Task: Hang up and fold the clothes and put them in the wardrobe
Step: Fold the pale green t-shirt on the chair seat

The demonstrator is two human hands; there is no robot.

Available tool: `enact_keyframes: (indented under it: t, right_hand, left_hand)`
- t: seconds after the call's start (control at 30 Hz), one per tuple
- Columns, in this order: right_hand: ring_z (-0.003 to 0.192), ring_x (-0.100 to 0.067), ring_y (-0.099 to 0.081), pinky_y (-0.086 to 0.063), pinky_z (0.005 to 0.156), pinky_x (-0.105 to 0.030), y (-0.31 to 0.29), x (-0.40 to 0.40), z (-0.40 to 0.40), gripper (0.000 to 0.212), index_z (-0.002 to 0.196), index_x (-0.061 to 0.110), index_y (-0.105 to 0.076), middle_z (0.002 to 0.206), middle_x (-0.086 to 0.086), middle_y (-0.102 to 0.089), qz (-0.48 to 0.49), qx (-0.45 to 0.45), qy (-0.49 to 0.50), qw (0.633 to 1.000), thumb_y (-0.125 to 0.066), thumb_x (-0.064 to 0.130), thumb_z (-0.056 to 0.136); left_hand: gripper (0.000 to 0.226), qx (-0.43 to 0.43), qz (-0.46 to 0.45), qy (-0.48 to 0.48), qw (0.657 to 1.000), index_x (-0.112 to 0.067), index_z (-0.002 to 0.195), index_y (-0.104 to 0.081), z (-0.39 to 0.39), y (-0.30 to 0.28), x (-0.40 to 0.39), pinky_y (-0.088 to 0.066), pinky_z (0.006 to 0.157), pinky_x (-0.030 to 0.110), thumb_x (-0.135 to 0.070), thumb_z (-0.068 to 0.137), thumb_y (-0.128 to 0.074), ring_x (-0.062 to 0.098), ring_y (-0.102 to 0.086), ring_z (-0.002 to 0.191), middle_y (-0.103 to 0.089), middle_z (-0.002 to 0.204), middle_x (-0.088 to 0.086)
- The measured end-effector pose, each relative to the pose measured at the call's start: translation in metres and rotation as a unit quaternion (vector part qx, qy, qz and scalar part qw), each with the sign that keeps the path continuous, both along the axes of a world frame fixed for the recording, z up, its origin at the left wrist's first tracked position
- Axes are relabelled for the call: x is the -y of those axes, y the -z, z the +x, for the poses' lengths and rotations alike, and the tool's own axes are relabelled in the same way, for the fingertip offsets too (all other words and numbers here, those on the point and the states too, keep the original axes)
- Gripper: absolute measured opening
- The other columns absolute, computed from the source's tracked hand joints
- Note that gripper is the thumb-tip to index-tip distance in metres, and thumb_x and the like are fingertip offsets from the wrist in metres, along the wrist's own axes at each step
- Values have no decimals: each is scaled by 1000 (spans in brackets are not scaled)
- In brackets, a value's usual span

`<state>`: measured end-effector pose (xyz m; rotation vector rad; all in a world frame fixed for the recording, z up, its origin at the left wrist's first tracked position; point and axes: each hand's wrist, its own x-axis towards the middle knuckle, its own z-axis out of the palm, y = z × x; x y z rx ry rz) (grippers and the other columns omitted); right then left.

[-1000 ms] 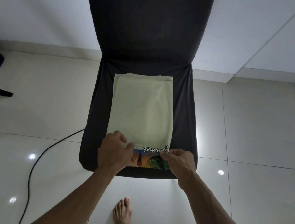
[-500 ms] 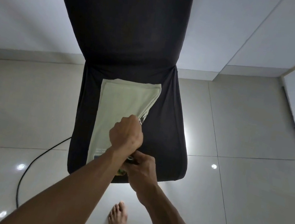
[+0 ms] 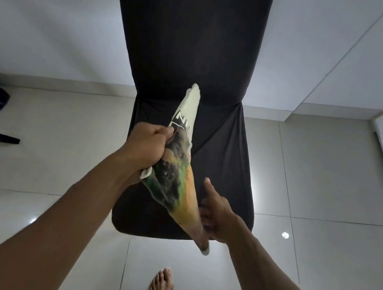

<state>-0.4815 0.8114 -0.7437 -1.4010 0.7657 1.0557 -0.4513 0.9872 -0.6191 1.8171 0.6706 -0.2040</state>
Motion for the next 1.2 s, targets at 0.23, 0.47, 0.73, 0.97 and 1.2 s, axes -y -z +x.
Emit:
enact_keyframes:
  t: [0.23, 0.47, 0.73, 0.97, 1.2]
  right_hand:
    - [69, -26, -74, -58, 61, -32, -38, -4, -17, 56, 105, -4, -70, 81, -12, -77, 27, 27, 97, 995, -70, 49, 89]
    - [76, -26, -75, -59, 68, -33, -80, 6, -17, 47, 101, -2, -71, 86, -13, -77, -76, 107, 13, 991, -77, 42, 86]
    - [53, -19, -70, -55, 50, -27, -132, -2, 62, 35, 91, -1, -68, 65, -10, -72, -85, 199, -38, 976, -69, 34, 95]
    - [58, -12, -72, -55, 52, -23, -142, -8, 125, 32, 97, 12, -68, 71, -1, -74, -75, 289, -34, 954, -59, 43, 99]
    - [75, -18, -75, -63, 69, -37, -35, -2, 104, 26, 98, 21, -69, 87, -4, -76, -134, 303, -41, 943, -59, 45, 98]
  left_hand:
    - [32, -105, -15, -37, 994, 4, 108, -68, -40, -10, -36, -45, 50, 20, -24, 102, -54, 12, -59, 61, -63, 68, 1]
    - [31, -241, -60, -62, 967, 0, 93, -67, -78, 8, -58, -51, 70, 35, -22, 104, -47, 29, -64, 73, -69, 80, 18]
    - [43, -146, -100, -127, 976, 6, 116, -59, 0, -12, -59, -54, 71, 37, -32, 96, -64, 34, -68, 86, -69, 99, 22]
    - [32, -51, -84, -127, 987, -3, 108, -62, 68, -22, -64, -55, 89, 44, -33, 99, -58, 31, -68, 92, -69, 100, 16]
    - [33, -53, 31, -107, 992, -7, 86, -66, 30, 89, -56, -56, 85, 42, -31, 102, -51, 31, -66, 90, -68, 94, 15]
